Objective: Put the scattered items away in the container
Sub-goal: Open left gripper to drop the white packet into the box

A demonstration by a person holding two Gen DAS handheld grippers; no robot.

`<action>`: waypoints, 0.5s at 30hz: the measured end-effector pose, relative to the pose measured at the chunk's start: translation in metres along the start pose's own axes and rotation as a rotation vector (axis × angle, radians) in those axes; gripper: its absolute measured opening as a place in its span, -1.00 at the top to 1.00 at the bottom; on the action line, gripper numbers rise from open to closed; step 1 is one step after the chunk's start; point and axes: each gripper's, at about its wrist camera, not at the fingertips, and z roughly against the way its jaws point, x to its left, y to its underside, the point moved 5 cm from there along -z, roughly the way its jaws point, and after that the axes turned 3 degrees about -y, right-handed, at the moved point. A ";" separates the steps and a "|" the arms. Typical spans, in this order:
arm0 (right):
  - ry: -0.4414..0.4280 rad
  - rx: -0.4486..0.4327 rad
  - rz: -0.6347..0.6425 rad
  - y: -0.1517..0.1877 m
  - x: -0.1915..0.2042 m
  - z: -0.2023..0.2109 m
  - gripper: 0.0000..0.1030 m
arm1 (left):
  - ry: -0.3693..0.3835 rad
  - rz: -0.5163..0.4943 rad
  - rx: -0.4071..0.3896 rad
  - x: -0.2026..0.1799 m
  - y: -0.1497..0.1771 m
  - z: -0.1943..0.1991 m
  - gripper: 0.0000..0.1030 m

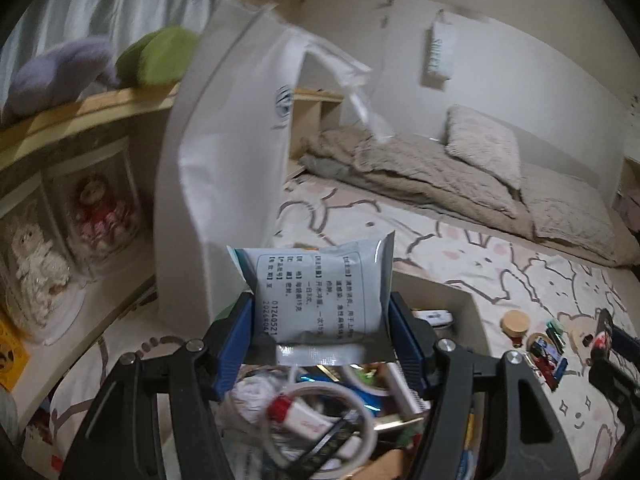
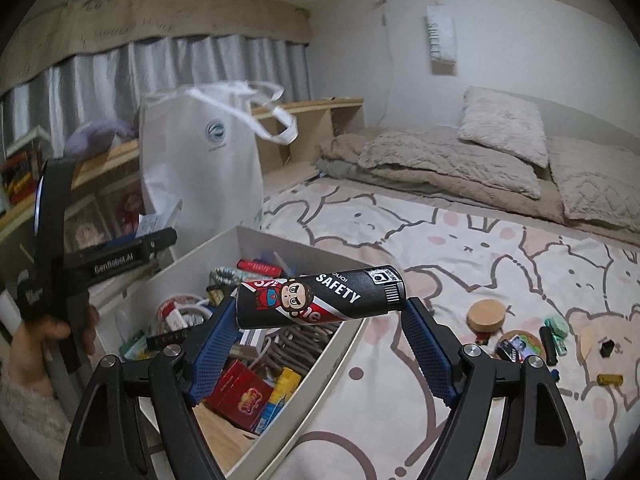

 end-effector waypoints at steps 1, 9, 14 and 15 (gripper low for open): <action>-0.007 0.011 0.012 0.000 0.003 -0.005 -0.60 | -0.004 0.009 0.007 0.004 0.001 -0.003 -0.27; -0.060 0.105 0.182 0.006 0.038 -0.045 -0.60 | -0.008 -0.016 0.056 0.005 0.008 -0.021 -0.27; -0.072 0.144 0.230 0.009 0.049 -0.060 -0.60 | -0.005 -0.021 0.074 0.005 0.008 -0.030 -0.27; -0.078 0.148 0.229 0.011 0.050 -0.062 -0.60 | 0.001 -0.023 0.077 0.004 0.007 -0.031 -0.27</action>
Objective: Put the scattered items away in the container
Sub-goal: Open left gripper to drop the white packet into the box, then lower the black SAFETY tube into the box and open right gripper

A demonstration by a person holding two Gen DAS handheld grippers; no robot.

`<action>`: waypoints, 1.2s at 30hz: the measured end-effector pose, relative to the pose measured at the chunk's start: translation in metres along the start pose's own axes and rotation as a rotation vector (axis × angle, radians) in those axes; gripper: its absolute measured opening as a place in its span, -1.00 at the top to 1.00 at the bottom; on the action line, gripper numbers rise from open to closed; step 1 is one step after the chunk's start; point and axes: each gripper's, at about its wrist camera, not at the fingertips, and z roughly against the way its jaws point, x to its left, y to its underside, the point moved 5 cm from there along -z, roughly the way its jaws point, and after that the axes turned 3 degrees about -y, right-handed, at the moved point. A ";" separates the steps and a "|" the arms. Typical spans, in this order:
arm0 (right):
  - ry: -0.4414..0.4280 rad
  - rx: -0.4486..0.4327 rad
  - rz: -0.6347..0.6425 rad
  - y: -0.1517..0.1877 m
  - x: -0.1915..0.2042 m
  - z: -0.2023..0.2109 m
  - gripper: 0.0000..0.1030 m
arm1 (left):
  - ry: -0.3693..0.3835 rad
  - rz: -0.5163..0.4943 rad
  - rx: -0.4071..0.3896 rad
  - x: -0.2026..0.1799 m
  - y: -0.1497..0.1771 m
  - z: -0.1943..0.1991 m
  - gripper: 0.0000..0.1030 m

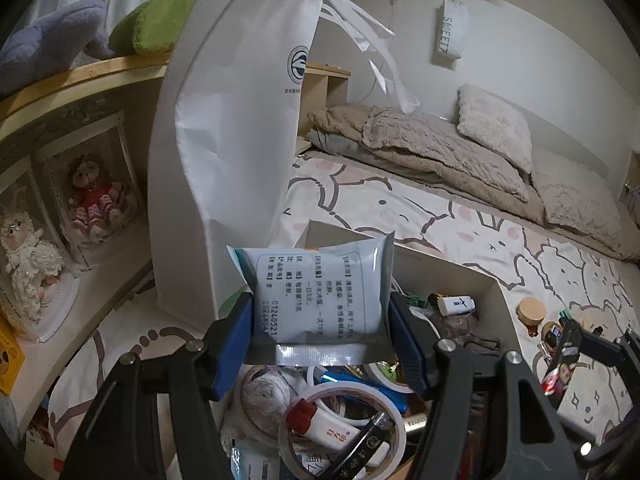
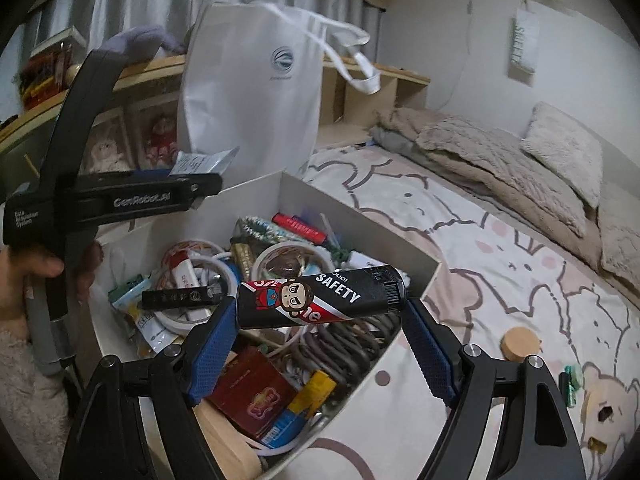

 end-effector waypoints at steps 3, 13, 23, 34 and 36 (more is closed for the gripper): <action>-0.022 0.013 -0.004 0.004 0.006 -0.004 -0.60 | 0.033 -0.005 0.017 -0.005 0.000 -0.007 -0.27; -0.042 0.052 0.006 0.019 0.013 -0.010 -0.60 | 0.028 -0.007 0.114 -0.011 -0.001 -0.032 -0.64; -0.029 0.067 0.007 0.020 0.004 -0.009 -0.60 | 0.011 0.011 0.106 -0.006 0.002 -0.025 -1.00; -0.021 0.130 0.017 0.009 -0.001 -0.038 -0.60 | 0.013 -0.013 0.067 -0.012 -0.002 -0.016 -1.00; -0.018 0.141 0.014 0.006 -0.002 -0.046 -0.60 | 0.021 -0.020 0.058 -0.013 -0.002 -0.011 -1.00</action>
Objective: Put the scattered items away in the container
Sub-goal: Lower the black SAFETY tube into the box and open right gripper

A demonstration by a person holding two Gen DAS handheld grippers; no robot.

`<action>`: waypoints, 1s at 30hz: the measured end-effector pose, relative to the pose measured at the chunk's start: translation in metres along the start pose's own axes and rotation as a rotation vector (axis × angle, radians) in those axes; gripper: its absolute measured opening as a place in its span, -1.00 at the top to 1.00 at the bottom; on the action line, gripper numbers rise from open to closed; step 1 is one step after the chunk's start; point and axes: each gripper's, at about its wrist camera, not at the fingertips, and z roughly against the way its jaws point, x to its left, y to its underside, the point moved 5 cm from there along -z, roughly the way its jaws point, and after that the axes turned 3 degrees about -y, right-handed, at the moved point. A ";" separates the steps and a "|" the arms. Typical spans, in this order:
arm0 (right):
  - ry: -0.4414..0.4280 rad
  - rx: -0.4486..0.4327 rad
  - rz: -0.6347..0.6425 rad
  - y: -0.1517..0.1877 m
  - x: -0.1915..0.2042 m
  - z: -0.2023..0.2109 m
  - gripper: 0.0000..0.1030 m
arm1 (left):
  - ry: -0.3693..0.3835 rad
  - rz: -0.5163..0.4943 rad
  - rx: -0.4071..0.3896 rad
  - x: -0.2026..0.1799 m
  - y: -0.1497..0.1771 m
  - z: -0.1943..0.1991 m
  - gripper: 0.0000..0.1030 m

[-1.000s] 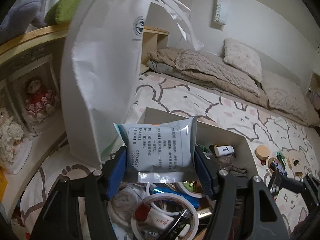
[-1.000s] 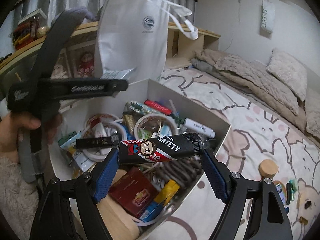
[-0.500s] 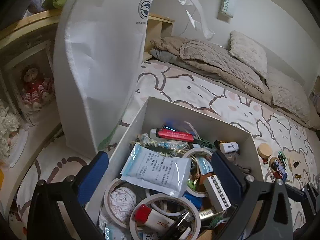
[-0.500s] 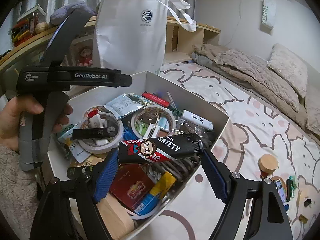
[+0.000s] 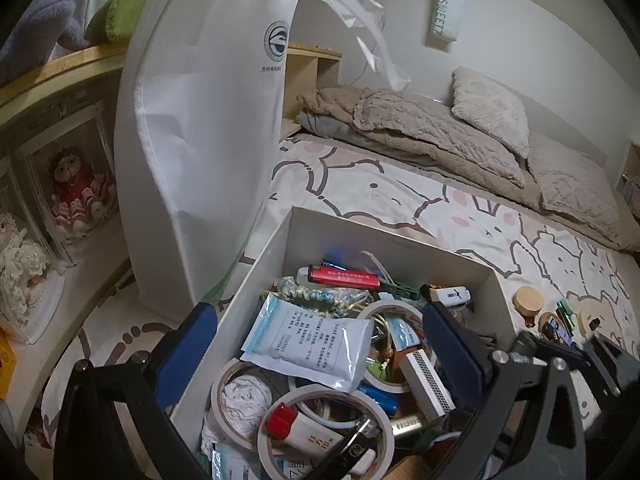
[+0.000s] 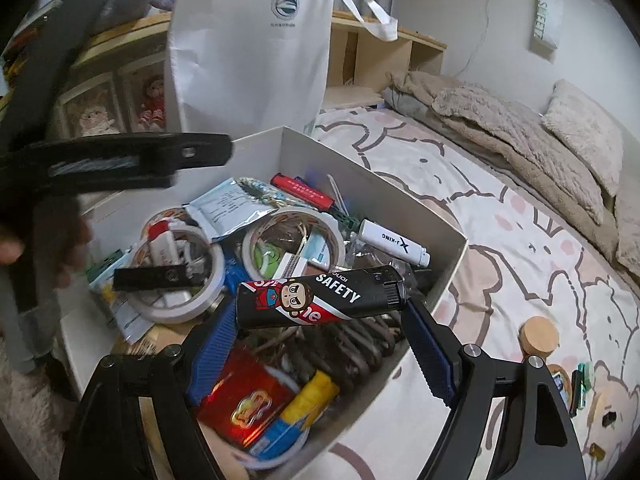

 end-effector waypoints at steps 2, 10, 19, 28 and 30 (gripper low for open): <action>0.005 0.014 0.013 -0.004 -0.001 -0.008 -0.60 | 0.004 -0.003 -0.009 0.000 0.000 0.004 -1.00; -0.051 0.083 0.148 -0.022 0.010 -0.031 -0.59 | 0.034 0.036 -0.071 0.007 -0.005 0.031 -1.00; -0.054 0.204 0.235 -0.039 0.025 -0.066 -0.59 | 0.041 0.114 -0.144 0.030 -0.011 0.059 -1.00; -0.047 0.215 0.221 -0.046 0.025 -0.090 -0.61 | 0.037 0.116 -0.139 0.035 -0.009 0.056 -1.00; -0.069 0.221 0.206 -0.044 0.024 -0.093 -0.85 | 0.036 0.120 -0.137 0.036 -0.009 0.054 -1.00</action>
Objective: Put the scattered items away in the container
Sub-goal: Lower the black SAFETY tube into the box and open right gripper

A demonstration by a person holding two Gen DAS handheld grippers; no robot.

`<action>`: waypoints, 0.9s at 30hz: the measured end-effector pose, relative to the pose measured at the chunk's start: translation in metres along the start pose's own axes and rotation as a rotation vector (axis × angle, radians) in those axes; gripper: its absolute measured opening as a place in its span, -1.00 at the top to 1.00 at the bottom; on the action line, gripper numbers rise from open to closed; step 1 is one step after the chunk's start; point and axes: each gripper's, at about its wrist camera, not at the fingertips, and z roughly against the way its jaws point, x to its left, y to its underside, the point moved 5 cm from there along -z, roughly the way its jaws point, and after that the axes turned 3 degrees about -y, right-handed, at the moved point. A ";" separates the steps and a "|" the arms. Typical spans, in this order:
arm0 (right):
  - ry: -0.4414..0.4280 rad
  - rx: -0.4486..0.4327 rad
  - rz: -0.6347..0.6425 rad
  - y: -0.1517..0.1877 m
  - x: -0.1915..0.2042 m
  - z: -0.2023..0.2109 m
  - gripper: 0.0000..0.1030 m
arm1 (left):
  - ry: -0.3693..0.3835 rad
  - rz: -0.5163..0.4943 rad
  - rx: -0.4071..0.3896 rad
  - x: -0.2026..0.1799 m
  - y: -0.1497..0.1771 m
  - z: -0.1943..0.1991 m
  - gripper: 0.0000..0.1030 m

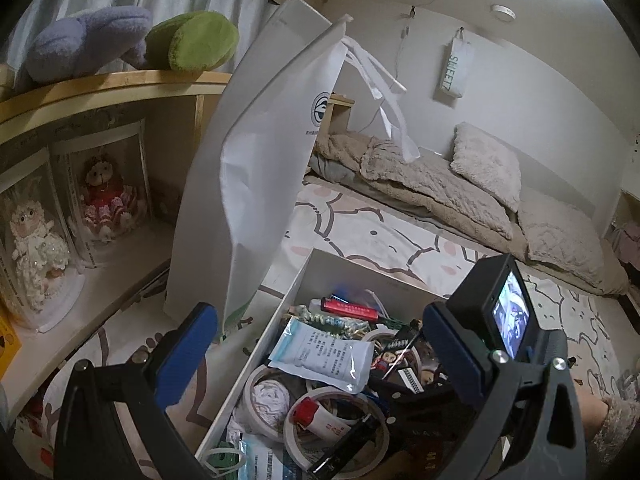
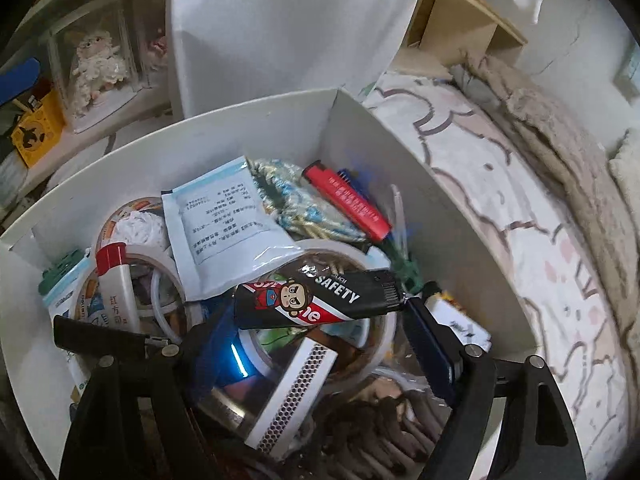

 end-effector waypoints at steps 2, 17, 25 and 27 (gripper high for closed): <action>0.010 -0.021 -0.002 0.001 -0.001 -0.001 -1.00 | 0.000 0.007 0.001 0.002 0.000 0.000 -1.00; 0.033 -0.040 -0.006 0.007 -0.008 0.004 -1.00 | -0.022 -0.020 0.010 -0.001 0.002 -0.003 -1.00; 0.023 -0.100 -0.076 0.015 -0.008 0.029 -1.00 | -0.038 -0.050 0.021 -0.006 0.005 -0.006 -1.00; 0.026 -0.116 -0.077 0.018 -0.009 0.035 -1.00 | -0.039 -0.057 0.023 -0.008 0.006 -0.007 -1.00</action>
